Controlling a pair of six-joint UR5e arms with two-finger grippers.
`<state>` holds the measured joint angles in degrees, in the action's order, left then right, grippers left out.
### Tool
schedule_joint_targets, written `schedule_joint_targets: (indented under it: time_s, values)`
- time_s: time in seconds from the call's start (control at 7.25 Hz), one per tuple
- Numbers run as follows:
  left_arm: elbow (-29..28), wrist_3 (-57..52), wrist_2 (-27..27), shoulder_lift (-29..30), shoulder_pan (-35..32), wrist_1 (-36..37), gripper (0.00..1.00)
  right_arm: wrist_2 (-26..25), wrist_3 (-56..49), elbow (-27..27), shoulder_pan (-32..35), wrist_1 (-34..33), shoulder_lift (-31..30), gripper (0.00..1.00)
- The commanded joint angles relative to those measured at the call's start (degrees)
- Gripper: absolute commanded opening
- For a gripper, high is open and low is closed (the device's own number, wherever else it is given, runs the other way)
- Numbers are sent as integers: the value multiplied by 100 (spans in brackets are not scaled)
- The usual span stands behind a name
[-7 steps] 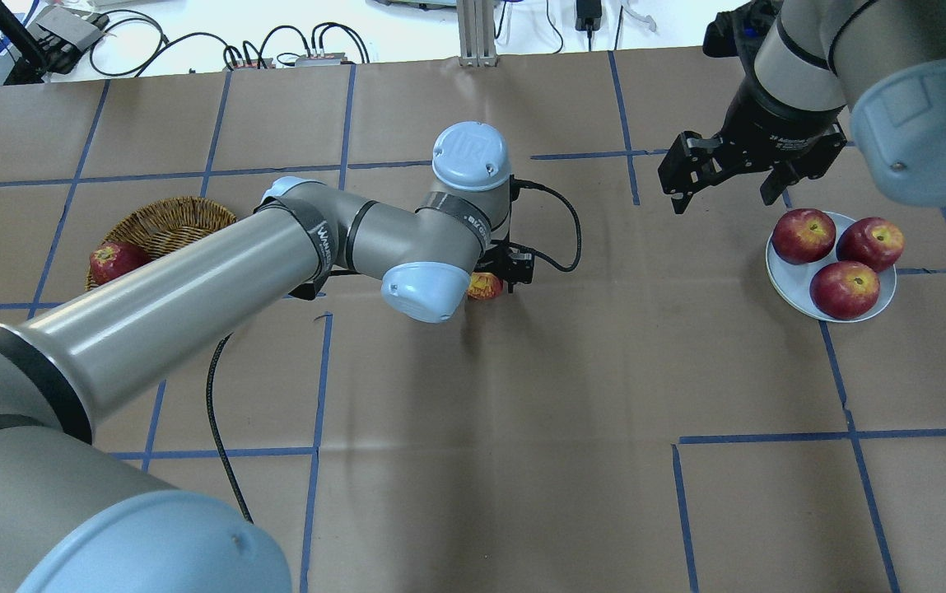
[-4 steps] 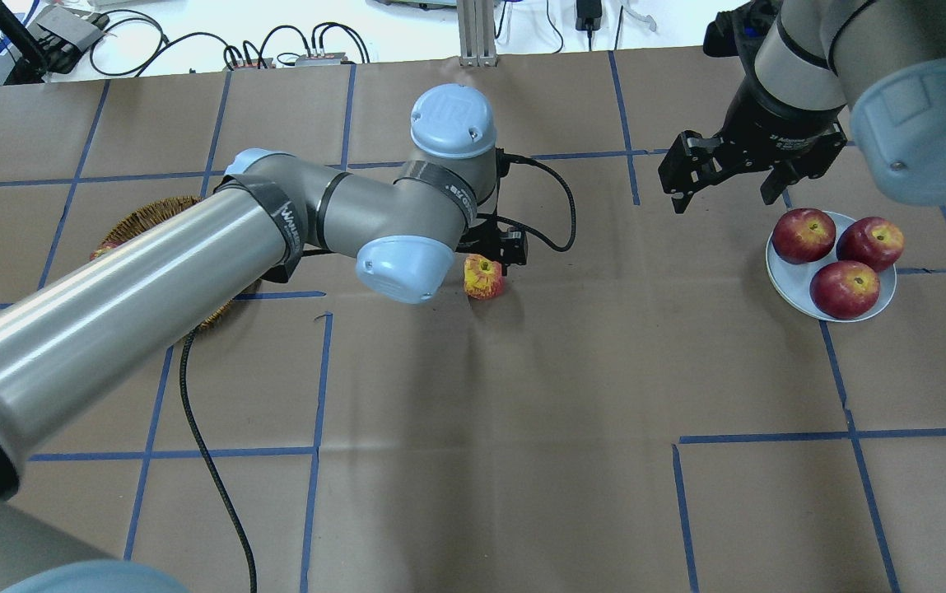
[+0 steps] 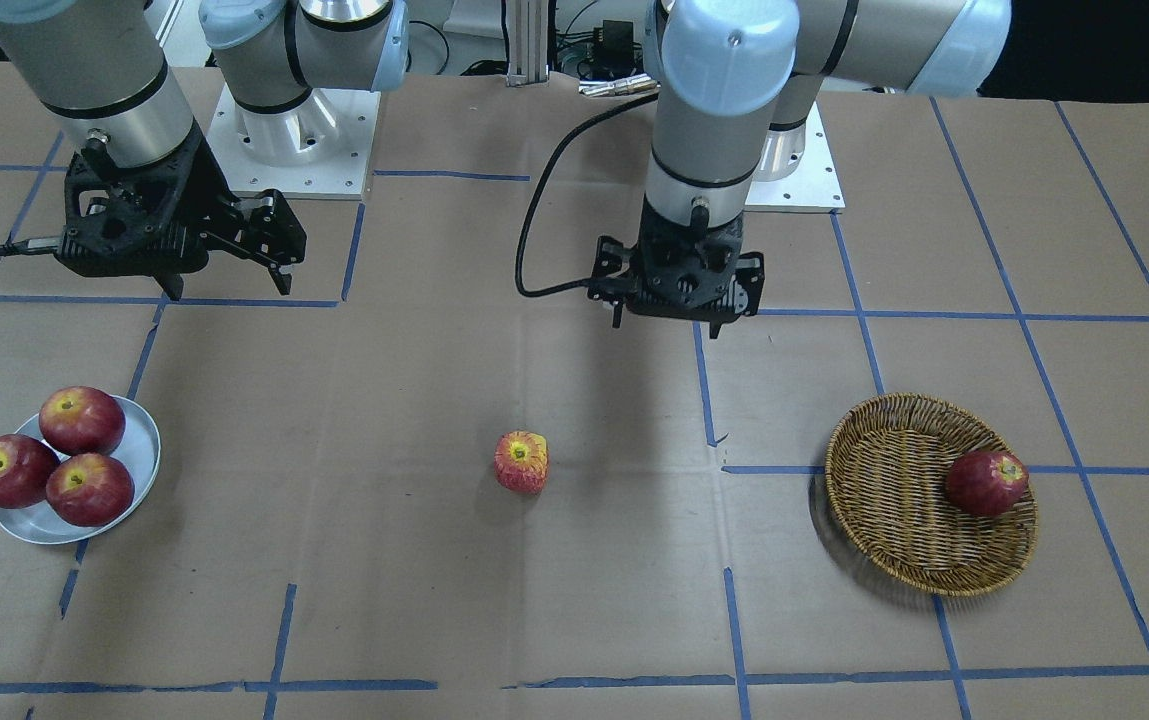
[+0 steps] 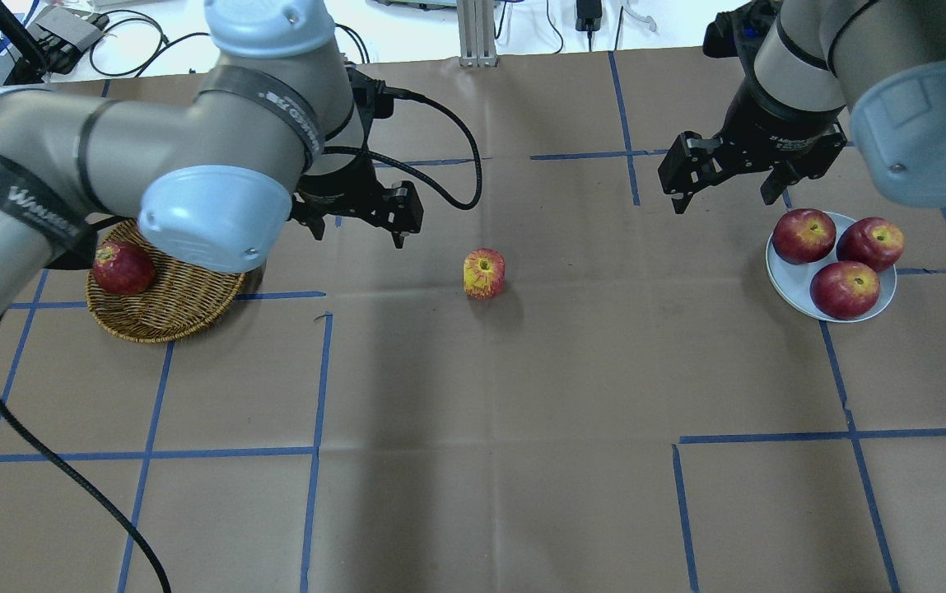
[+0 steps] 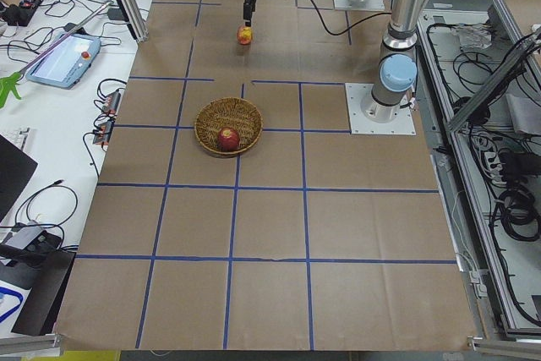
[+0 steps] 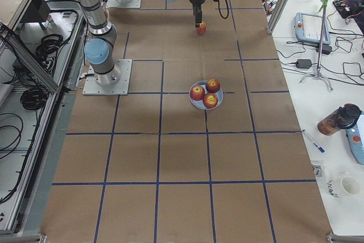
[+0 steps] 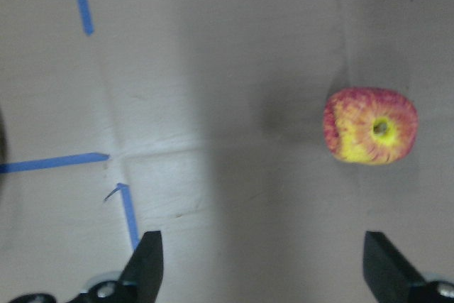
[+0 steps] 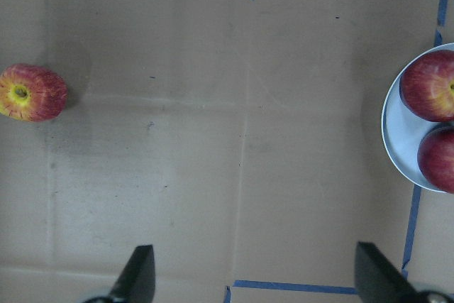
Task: Transfer apple from basket to plate
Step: 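Move the right gripper over the apple while the left arm withdraws toward the basket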
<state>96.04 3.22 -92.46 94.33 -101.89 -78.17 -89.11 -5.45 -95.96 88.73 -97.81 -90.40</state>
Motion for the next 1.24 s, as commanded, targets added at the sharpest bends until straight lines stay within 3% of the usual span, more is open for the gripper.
schedule_joint_targets:
  time_s: [0.0, 0.55, 1.1]
  values:
    - [55, -129, -9, -930, 116, -795, 99, -1, 88, 42, 65, -80, -39, 100]
    - [353, -164, 17, -1022, 397, -805, 99, -1, 744, 69, 608, -501, 171, 100]
    - [609, -155, 35, -1206, 581, -735, 99, -36, 2317, 60, 1926, -1888, 1320, 100]
